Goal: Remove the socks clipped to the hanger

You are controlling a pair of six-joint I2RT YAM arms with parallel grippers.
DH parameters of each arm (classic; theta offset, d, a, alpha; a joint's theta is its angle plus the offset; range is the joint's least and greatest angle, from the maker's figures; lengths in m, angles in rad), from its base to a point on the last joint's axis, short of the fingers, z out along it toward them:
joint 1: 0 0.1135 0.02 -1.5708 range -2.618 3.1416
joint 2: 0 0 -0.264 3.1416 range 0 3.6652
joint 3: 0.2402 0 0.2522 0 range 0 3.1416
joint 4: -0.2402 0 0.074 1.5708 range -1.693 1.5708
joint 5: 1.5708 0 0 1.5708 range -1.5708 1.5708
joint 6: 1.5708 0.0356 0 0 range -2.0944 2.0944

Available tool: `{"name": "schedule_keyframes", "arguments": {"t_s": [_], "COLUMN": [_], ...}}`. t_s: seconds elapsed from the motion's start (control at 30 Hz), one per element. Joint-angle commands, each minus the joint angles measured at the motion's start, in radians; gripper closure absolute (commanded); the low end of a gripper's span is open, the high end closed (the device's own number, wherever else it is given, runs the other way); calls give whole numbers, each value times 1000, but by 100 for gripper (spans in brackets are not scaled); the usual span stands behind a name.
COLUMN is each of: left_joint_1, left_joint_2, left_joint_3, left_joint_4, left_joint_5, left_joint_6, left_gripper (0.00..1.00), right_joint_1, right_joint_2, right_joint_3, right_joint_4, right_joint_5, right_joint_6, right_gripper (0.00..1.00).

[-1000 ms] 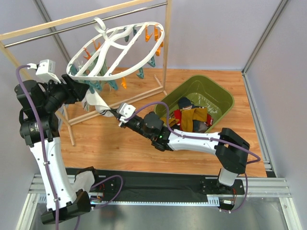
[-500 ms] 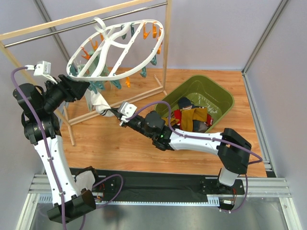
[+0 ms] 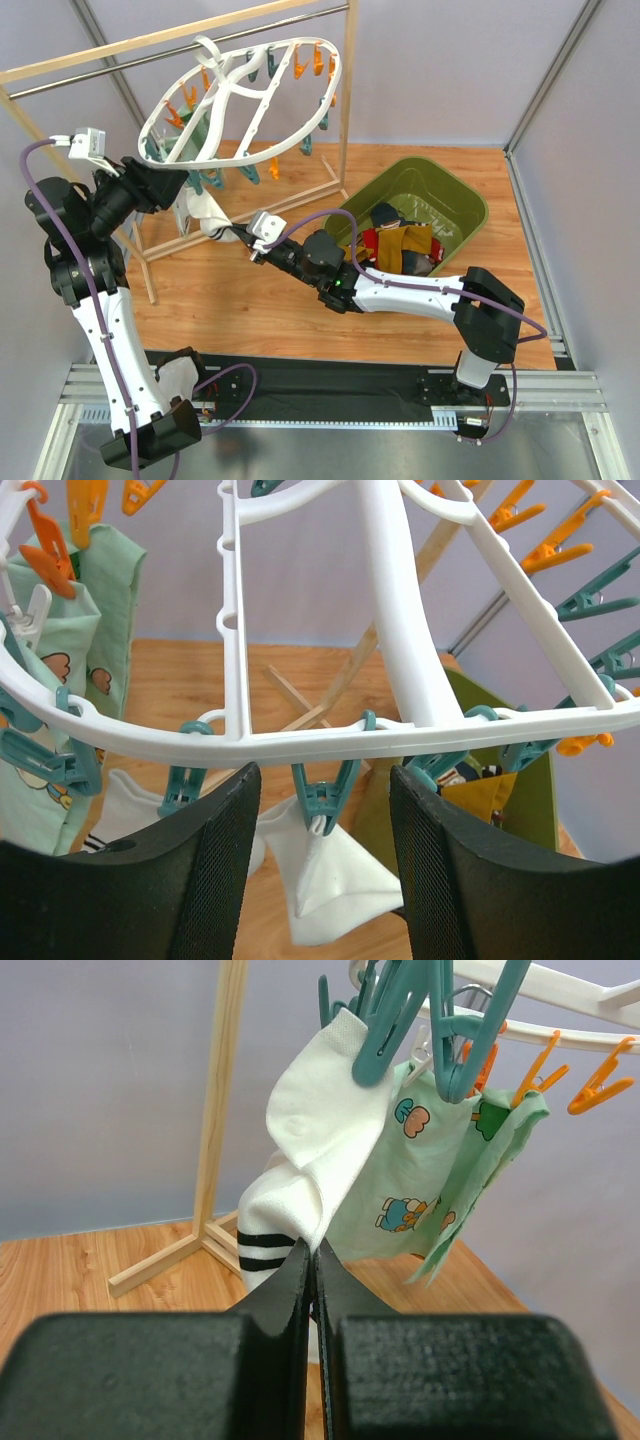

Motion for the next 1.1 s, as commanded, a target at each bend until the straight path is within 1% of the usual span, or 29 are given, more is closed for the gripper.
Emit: {"name": "schedule_keyframes", "arguments": {"t_s": [0.0,0.4,0.63,1.07], "left_joint_1": [-6,-89,-96,-98], "left_joint_2": [-12,-4,-16,0], "left_joint_3": [-18,-39,-67,-59], "left_joint_4": [85,71,55,94], "left_joint_5": [27,-50,-90,-84], "left_joint_6": [-21,37,63,65], "left_gripper": [38,38,41,40], "right_joint_1": [-5,-5,-6,-6], "right_joint_2": [-37,-43,-44,-57], "right_joint_3": [2,-5,-11,-12], "right_joint_4": [14,19,21,18], "right_joint_5": [-7,-2,-1,-10], "right_joint_6": [16,14,14,19], "right_gripper": [100,100,100,100]}}
